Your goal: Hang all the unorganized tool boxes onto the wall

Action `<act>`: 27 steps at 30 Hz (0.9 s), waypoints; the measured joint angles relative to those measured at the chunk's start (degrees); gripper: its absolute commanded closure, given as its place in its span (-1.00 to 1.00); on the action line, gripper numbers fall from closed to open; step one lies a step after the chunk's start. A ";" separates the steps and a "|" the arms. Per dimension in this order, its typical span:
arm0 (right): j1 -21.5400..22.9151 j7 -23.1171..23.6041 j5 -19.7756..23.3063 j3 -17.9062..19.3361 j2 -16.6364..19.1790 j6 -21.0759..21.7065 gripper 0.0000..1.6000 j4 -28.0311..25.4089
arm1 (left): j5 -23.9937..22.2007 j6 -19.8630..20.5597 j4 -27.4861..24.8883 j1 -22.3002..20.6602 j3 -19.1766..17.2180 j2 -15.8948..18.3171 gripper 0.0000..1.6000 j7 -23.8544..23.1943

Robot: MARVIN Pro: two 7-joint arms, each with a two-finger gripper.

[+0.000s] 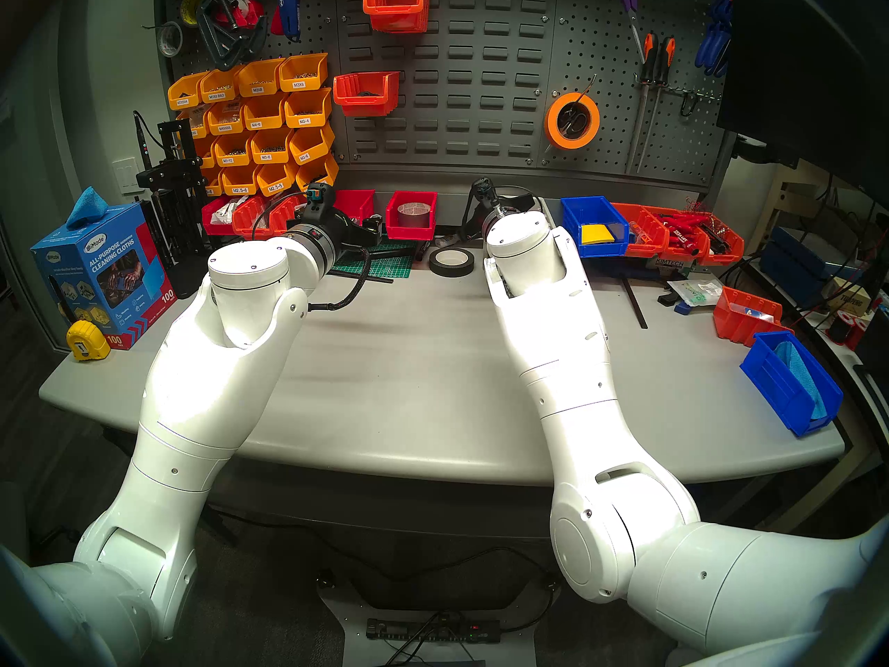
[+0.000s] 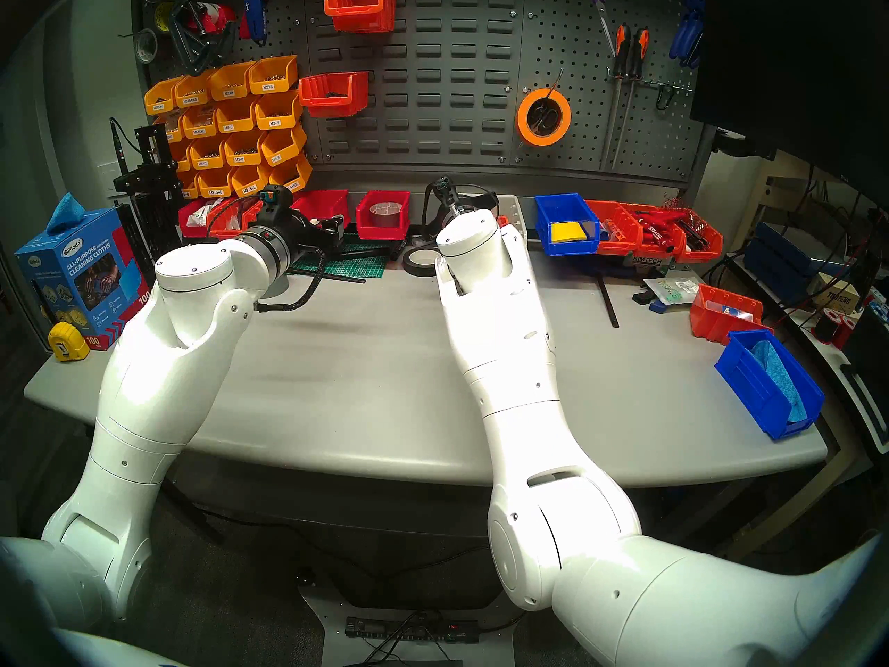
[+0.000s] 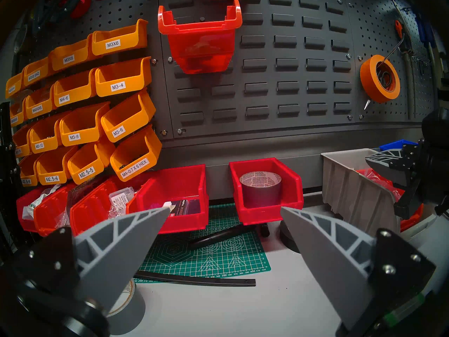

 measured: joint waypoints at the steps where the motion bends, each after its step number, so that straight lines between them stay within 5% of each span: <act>1: 0.00 -0.12 -0.02 0.00 0.01 -0.02 -0.56 0.00 | -0.01 0.00 0.00 -0.01 0.00 0.00 -1.00 0.00; 2: 0.00 -0.22 -0.05 0.00 0.01 -0.03 -0.91 0.00 | -0.01 0.00 0.00 -0.01 0.01 0.01 -1.00 0.01; 3: 0.00 -0.32 -0.11 -0.02 0.01 -0.04 -1.00 0.00 | -0.01 -0.01 0.00 -0.01 0.01 0.01 -1.00 0.01; 20: -0.02 -0.86 -0.45 -0.43 -0.12 0.00 -1.00 -0.15 | -0.08 -0.03 0.00 -0.03 0.04 0.07 -1.00 0.06; 27: -2.53 -1.95 -0.12 -0.48 -1.67 1.17 -1.00 -5.27 | -0.13 -0.03 -0.01 -0.03 0.05 0.09 -1.00 0.11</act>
